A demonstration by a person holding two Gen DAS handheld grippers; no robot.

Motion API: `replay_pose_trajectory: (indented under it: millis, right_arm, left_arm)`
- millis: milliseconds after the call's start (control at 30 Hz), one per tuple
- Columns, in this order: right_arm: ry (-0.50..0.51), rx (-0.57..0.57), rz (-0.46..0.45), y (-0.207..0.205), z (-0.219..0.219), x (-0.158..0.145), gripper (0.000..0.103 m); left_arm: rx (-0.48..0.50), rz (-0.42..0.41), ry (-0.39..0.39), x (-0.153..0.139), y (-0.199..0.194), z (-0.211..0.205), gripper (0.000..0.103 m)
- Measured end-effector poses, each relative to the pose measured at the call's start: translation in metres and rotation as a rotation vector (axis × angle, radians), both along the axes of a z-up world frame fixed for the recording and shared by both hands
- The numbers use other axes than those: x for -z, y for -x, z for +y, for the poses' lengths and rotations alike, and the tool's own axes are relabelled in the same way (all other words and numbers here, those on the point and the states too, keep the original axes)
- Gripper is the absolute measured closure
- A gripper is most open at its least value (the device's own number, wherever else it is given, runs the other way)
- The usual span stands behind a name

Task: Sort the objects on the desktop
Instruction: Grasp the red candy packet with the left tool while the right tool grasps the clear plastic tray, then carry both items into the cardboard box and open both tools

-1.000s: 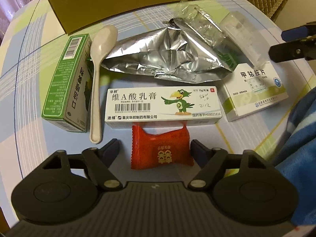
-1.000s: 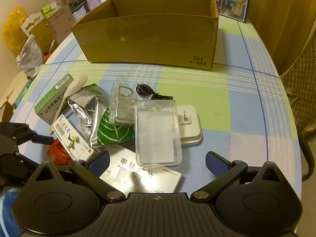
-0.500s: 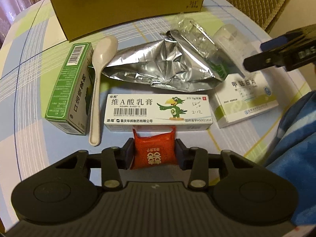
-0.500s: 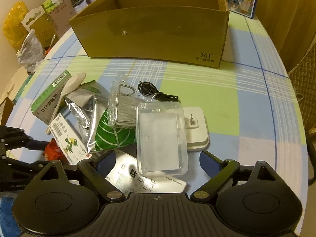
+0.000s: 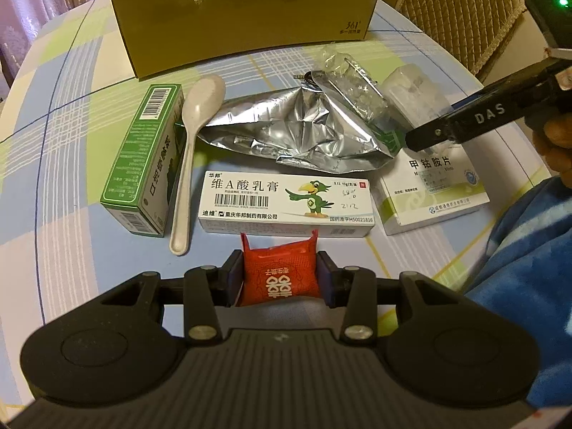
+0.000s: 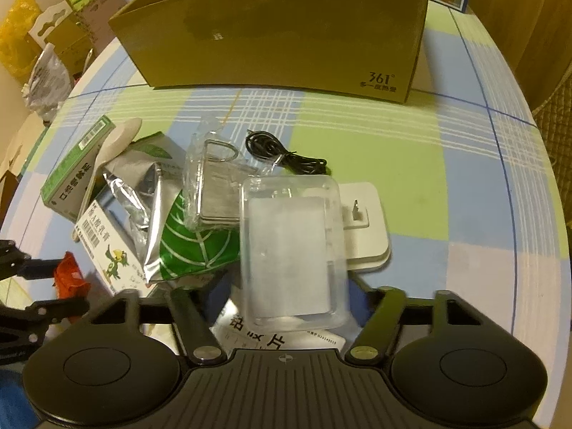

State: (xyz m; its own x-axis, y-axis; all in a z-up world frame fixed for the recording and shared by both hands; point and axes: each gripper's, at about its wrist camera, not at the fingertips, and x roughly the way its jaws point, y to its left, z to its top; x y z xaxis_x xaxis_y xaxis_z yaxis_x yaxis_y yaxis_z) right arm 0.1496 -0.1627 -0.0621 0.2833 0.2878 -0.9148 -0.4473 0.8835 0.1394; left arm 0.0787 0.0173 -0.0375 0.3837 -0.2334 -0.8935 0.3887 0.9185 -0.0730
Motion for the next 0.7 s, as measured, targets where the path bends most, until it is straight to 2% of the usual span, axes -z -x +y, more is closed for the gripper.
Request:
replay_pose_trajectory:
  millis: [267, 700]
  right_arm:
    - [-0.043, 0.019, -0.081, 0.010, -0.006, -0.015, 0.049]
    - [-0.117, 0.047, -0.141, 0.027, -0.015, -0.047, 0.049]
  left_arm:
    - [-0.026, -0.015, 0.002, -0.006, 0.004, 0.005, 0.066]
    - [-0.043, -0.075, 0.030, -0.043, -0.001, 0.002, 0.066]
